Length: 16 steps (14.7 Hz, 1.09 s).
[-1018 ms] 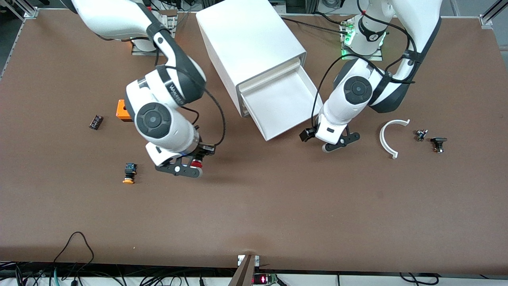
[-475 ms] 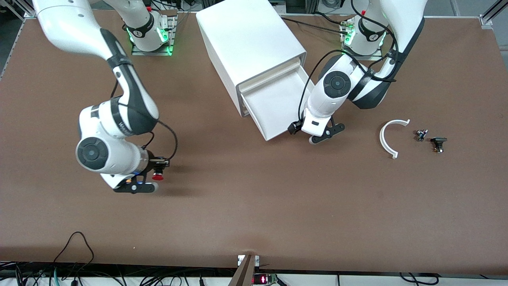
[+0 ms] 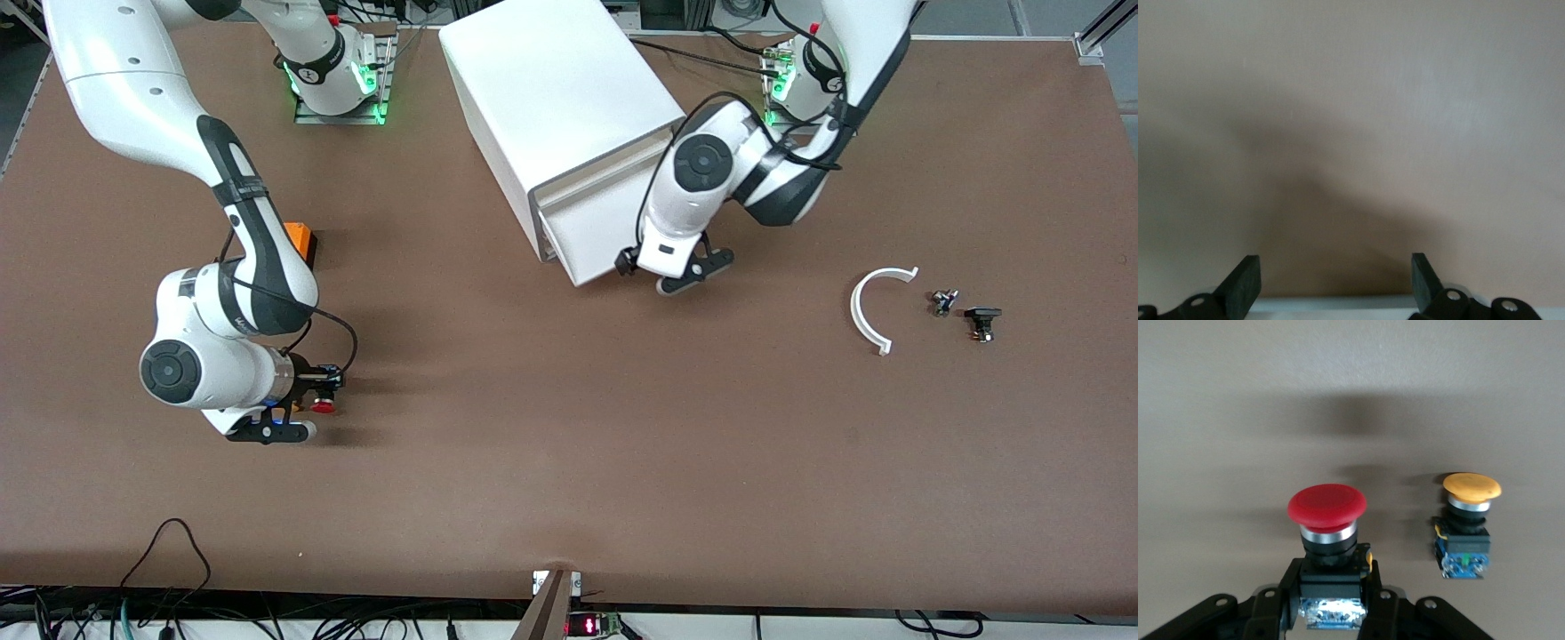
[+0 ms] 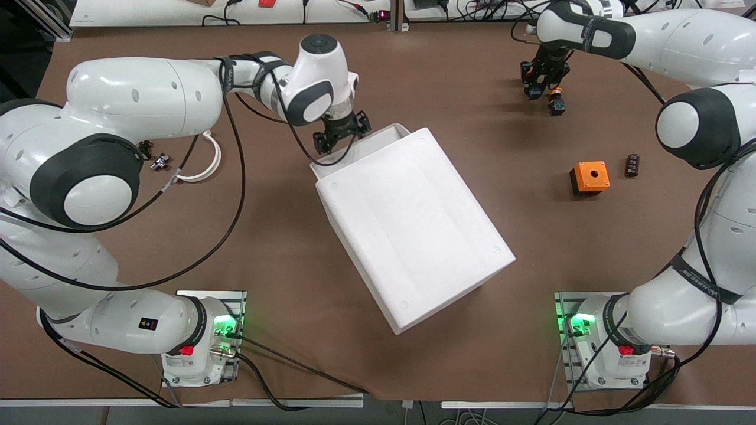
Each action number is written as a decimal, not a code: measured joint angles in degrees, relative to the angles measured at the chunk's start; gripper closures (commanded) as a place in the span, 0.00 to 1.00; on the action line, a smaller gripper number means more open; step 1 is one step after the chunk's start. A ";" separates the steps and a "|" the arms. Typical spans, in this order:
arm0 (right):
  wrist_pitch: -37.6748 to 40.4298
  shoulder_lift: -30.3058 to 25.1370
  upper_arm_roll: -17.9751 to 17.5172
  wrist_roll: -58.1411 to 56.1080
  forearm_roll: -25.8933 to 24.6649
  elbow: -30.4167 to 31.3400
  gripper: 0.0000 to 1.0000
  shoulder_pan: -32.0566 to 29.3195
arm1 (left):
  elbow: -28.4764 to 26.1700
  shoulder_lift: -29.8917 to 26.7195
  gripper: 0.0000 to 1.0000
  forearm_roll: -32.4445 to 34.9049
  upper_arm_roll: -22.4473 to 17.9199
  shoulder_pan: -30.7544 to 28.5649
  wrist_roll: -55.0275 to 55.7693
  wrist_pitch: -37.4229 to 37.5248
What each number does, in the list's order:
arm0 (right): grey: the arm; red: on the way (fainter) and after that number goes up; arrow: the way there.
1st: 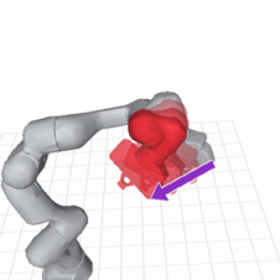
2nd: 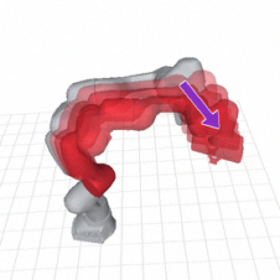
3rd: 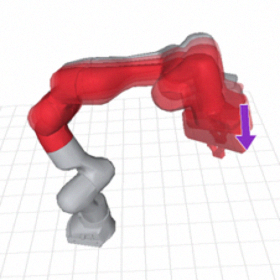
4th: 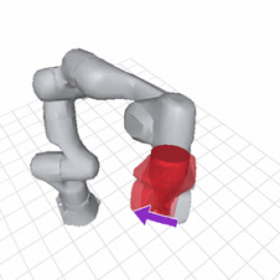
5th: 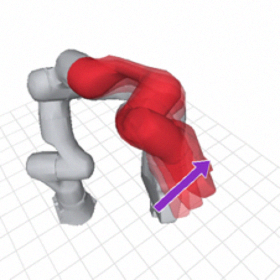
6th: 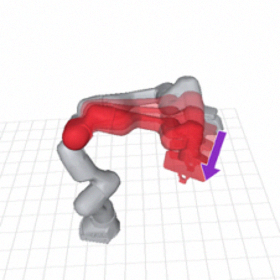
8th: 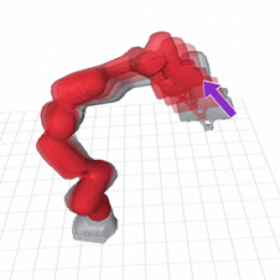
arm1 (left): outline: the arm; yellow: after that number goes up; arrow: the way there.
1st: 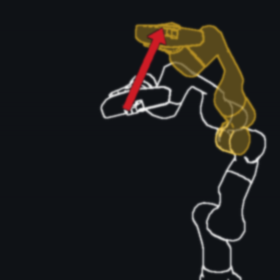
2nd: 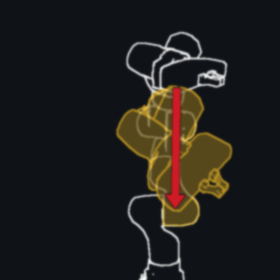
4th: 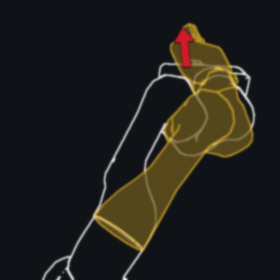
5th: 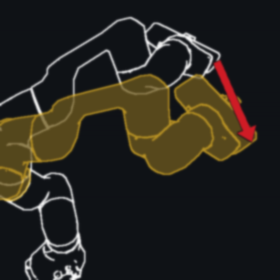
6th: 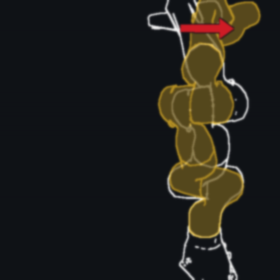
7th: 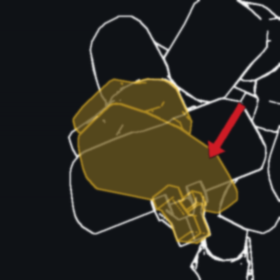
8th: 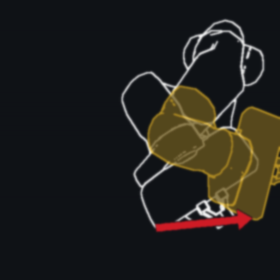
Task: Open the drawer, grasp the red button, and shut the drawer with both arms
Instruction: 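Carry the button with the right gripper while the left gripper shuts the drawer, then lower the red button beside the yellow button and open the right gripper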
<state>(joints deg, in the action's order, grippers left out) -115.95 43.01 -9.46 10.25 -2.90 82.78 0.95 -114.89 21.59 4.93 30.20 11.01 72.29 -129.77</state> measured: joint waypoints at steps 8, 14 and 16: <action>-6.28 2.23 -0.22 0.00 0.00 3.64 0.00 0.02 | -0.15 -0.06 0.01 -0.16 5.70 0.61 2.87 5.37; -5.04 -1.55 -0.22 -0.47 -1.25 -0.03 0.00 -0.47 | -0.30 -0.03 0.01 -4.00 7.43 0.65 2.83 6.22; -2.73 -5.40 -0.28 -0.52 -3.12 -0.88 0.00 -0.47 | -0.29 -0.04 0.01 -4.03 7.92 0.62 2.83 6.70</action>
<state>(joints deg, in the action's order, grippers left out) -118.67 37.62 -9.75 9.74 -6.02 81.90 0.49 -115.18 21.55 0.90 38.12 11.63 75.12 -123.07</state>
